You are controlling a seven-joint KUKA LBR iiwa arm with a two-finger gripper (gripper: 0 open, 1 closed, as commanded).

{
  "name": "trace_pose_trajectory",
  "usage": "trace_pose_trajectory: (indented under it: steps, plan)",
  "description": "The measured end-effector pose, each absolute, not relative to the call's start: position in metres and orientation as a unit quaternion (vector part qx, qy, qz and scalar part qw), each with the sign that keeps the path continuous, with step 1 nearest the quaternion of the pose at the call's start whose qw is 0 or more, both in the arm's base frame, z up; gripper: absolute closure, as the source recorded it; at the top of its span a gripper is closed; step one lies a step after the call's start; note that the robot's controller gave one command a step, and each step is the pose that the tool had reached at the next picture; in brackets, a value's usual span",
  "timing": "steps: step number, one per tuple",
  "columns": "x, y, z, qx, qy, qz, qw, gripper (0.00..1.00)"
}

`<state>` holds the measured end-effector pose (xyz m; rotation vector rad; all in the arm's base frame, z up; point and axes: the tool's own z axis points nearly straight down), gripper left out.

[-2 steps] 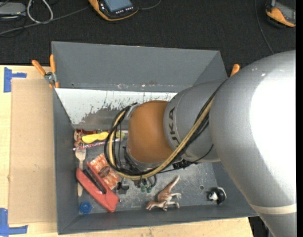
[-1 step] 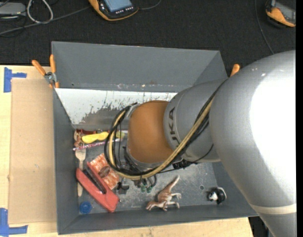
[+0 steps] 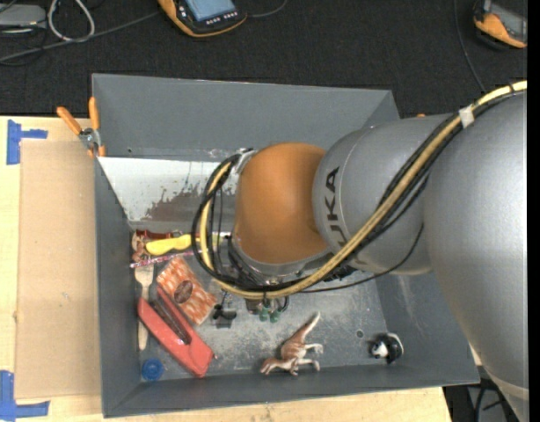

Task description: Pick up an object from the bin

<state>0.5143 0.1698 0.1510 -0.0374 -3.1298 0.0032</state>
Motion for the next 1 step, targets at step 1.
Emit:
trace_pose_trajectory:
  steps: [1]
  plan:
    - [0.5261, 0.1785, 0.2415, 0.004, -1.0, 0.001, 0.007, 1.0]
